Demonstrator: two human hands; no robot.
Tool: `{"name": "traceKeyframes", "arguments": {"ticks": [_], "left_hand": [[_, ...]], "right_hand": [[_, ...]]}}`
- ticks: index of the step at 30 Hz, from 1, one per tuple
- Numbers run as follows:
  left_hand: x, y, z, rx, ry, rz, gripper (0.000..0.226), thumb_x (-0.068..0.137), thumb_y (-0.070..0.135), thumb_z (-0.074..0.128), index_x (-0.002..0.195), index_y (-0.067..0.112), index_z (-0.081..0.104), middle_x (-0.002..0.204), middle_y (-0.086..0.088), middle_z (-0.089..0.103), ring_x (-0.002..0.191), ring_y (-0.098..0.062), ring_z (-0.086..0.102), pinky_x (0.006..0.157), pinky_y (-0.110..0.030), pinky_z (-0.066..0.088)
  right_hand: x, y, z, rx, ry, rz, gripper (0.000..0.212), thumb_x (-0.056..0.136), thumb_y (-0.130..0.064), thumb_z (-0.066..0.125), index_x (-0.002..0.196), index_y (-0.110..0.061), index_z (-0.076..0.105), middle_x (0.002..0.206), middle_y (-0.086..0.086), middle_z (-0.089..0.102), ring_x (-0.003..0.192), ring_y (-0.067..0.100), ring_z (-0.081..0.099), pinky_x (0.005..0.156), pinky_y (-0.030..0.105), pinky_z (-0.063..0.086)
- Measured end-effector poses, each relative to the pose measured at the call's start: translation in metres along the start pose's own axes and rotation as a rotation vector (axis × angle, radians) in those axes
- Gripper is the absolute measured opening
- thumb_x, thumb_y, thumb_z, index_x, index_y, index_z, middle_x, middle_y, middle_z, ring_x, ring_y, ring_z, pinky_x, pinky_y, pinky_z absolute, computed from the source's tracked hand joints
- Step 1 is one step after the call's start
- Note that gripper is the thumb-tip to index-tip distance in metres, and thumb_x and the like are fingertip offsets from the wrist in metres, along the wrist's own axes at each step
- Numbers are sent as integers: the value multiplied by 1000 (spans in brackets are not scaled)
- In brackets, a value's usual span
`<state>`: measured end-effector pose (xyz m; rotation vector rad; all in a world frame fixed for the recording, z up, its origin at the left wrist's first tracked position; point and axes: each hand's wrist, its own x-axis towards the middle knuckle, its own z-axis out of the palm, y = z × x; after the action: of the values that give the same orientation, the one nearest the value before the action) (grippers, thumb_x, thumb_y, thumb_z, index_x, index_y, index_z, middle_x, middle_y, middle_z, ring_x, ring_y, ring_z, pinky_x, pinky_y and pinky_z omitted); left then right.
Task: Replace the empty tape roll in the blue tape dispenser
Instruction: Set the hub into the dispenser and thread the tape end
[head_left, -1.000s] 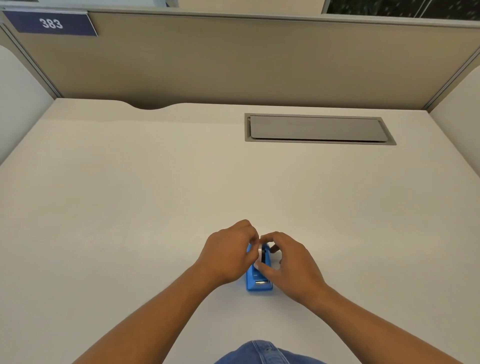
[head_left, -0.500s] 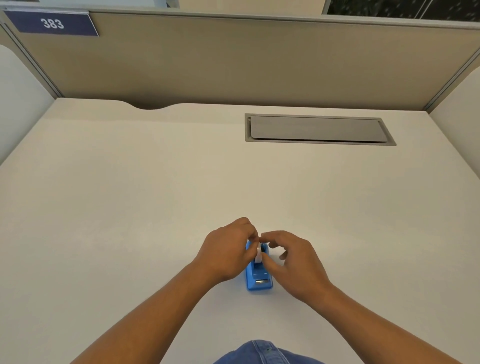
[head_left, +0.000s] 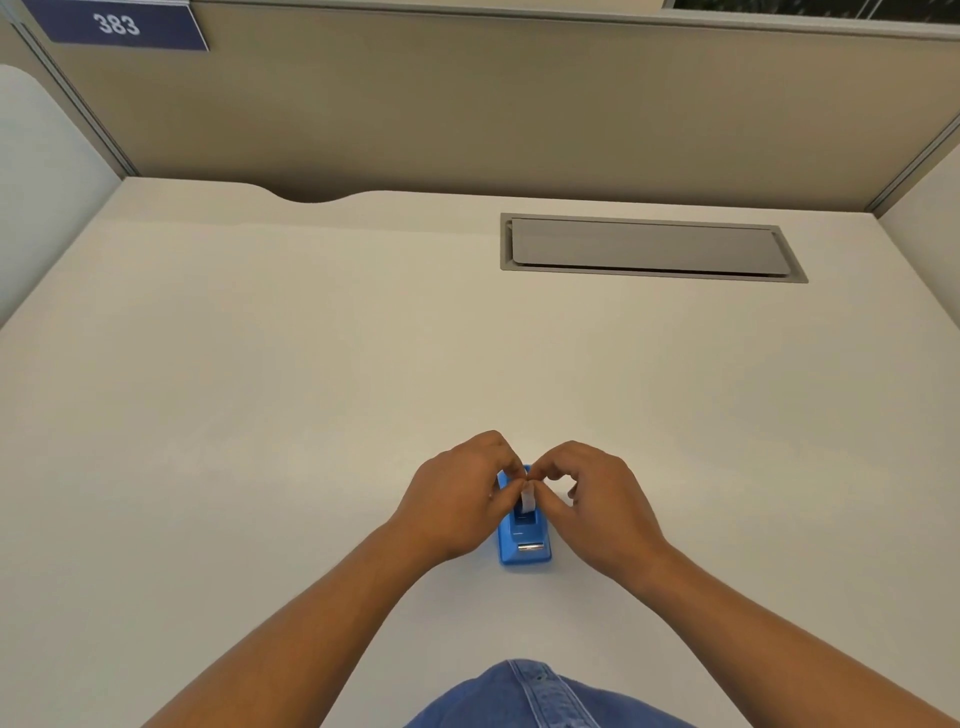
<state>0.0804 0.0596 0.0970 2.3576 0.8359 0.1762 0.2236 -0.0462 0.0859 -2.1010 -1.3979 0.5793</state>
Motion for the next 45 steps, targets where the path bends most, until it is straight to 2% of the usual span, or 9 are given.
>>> {"name": "traceKeyframes", "arguments": {"ticks": [3, 7, 10, 15, 24, 30, 37, 41, 45], "left_hand": [[-9, -5, 0, -104, 31, 9, 25, 83, 41, 58, 106, 33, 58, 109, 16, 57, 89, -3, 60, 69, -22, 47], [-20, -15, 10, -18, -118, 11, 99, 59, 66, 71, 141, 43, 21, 149, 15, 36, 130, -8, 39, 104, -27, 34], [-24, -20, 26, 70, -144, 2, 124, 54, 64, 78, 146, 41, -2, 154, 12, 32, 132, -13, 38, 106, -29, 31], [-25, -24, 38, 101, -33, 10, 116, 61, 50, 77, 148, 36, 1, 144, 16, 44, 111, -13, 55, 83, -20, 32], [-25, -19, 36, 63, -41, -85, 107, 57, 52, 74, 144, 38, 14, 141, 15, 49, 103, -13, 63, 81, -26, 48], [-25, -16, 36, 107, -28, -119, 101, 52, 55, 74, 135, 40, 20, 127, 15, 60, 68, -9, 53, 64, -22, 41], [-26, -18, 39, 119, 3, -118, 101, 51, 57, 75, 134, 40, 20, 132, 12, 57, 93, -17, 65, 68, -24, 41], [-26, -18, 39, 130, 7, -113, 103, 53, 59, 75, 138, 36, 20, 137, 9, 54, 104, -19, 63, 80, -31, 51], [-26, -16, 38, 137, 0, -108, 103, 54, 57, 77, 139, 35, 23, 138, 9, 53, 107, -20, 62, 83, -34, 52]], "right_hand": [[-1, -2, 0, -21, -8, -15, 2, 85, -33, 66, 86, -35, 66, 89, -17, 63, 85, 4, 58, 70, 24, 51], [-6, -4, 0, -59, 3, -25, 6, 83, -27, 67, 86, -33, 68, 81, -17, 58, 72, -3, 52, 60, 9, 34], [-13, -6, 0, -59, 8, -39, 10, 83, -22, 68, 83, -32, 68, 72, -16, 56, 66, -1, 51, 57, 10, 32], [-22, -8, 3, -81, -26, -57, 8, 84, -22, 67, 86, -30, 69, 74, -16, 58, 63, -3, 48, 57, 9, 31], [-31, -5, 1, -159, -82, -66, 5, 86, -29, 65, 90, -31, 68, 76, -19, 57, 62, 2, 51, 56, 8, 31], [-46, -5, 1, -173, -97, -108, 4, 88, -28, 65, 89, -27, 69, 77, -17, 56, 57, -4, 44, 55, 8, 29], [-57, -12, 1, -181, -20, -151, 6, 86, -24, 68, 91, -24, 72, 80, -10, 66, 61, 3, 45, 58, 9, 29], [-64, -12, 5, -233, -3, -176, 5, 85, -26, 68, 89, -25, 72, 79, -11, 68, 67, 9, 53, 59, 17, 38], [-71, -7, 9, -258, 26, -197, 5, 82, -25, 72, 87, -26, 73, 77, -11, 70, 64, 2, 51, 57, 8, 34]]}}
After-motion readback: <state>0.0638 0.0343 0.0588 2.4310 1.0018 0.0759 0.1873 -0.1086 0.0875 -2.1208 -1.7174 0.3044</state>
